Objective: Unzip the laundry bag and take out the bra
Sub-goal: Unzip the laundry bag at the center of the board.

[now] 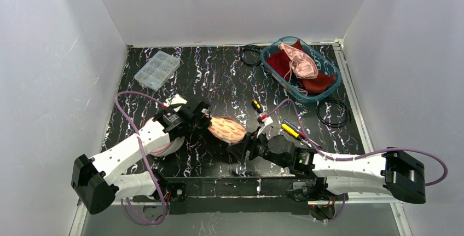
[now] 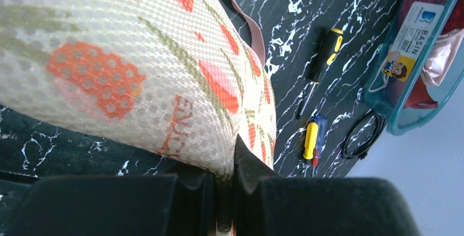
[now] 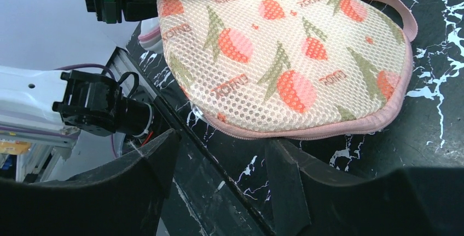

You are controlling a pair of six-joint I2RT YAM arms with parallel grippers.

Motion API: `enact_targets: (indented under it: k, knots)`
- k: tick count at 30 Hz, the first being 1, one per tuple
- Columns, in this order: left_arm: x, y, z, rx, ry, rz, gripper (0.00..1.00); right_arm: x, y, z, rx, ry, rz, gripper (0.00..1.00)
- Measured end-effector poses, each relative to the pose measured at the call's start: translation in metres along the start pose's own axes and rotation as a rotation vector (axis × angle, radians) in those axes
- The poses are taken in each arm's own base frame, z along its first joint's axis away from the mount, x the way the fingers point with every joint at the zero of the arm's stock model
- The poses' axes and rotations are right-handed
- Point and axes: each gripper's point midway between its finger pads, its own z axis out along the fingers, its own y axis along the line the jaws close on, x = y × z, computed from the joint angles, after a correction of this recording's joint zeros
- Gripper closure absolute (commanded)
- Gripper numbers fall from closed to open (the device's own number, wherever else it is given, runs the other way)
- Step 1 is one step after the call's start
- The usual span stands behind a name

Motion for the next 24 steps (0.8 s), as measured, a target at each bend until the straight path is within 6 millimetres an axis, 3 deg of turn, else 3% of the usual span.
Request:
enact_targets:
  k: [7, 19, 24]
  knots:
    - [0.003, -0.005, 0.000, 0.081, 0.012, 0.104, 1.00, -0.011, 0.002, -0.003, -0.009, -0.030, 0.014, 0.24]
    - [0.017, 0.005, 0.008, 0.142, 0.063, 0.190, 0.58, -0.007, -0.004, -0.005, -0.006, -0.024, 0.071, 0.19]
    - [0.027, 0.018, 0.018, 0.142, 0.099, 0.218, 0.61, -0.002, -0.015, -0.006, 0.017, -0.024, 0.107, 0.20]
